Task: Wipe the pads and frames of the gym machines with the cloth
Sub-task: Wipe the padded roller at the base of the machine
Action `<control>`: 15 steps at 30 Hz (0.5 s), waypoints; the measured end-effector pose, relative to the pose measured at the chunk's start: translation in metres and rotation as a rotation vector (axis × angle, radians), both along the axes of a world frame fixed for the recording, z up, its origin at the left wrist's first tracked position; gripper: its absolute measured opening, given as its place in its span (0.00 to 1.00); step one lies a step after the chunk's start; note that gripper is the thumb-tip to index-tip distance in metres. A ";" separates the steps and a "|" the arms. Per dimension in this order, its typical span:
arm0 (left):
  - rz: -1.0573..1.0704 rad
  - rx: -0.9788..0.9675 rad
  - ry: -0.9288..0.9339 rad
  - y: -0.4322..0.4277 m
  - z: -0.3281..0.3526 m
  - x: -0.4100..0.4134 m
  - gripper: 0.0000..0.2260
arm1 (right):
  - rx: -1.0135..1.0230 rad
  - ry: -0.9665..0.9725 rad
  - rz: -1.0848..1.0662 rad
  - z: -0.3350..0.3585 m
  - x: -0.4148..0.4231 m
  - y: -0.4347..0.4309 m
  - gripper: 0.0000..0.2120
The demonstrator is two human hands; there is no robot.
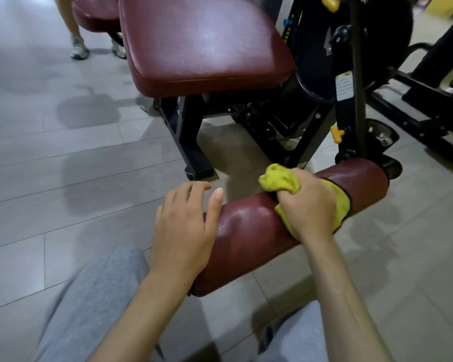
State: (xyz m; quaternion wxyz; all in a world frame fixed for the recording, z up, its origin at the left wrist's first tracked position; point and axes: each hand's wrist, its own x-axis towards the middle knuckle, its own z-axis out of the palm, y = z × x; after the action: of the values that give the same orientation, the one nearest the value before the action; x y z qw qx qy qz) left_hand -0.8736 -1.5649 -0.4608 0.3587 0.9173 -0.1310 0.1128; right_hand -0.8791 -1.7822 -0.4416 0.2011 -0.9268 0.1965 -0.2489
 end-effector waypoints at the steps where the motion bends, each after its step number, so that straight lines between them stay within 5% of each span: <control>1: -0.013 0.038 -0.018 0.000 0.000 0.000 0.23 | -0.014 -0.012 0.093 -0.004 -0.005 0.018 0.11; 8: -0.061 0.009 0.005 0.001 0.001 0.001 0.24 | 0.042 -0.040 0.467 -0.008 -0.009 0.009 0.12; 15: -0.006 -0.038 0.149 0.001 -0.003 0.008 0.21 | 0.160 0.024 0.147 0.002 0.018 -0.095 0.16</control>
State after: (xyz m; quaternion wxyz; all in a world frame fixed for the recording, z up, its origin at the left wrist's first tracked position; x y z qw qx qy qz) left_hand -0.8656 -1.5638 -0.4641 0.3852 0.9157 -0.1048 0.0457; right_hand -0.8610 -1.8773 -0.4392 0.2896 -0.9227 0.1496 -0.2058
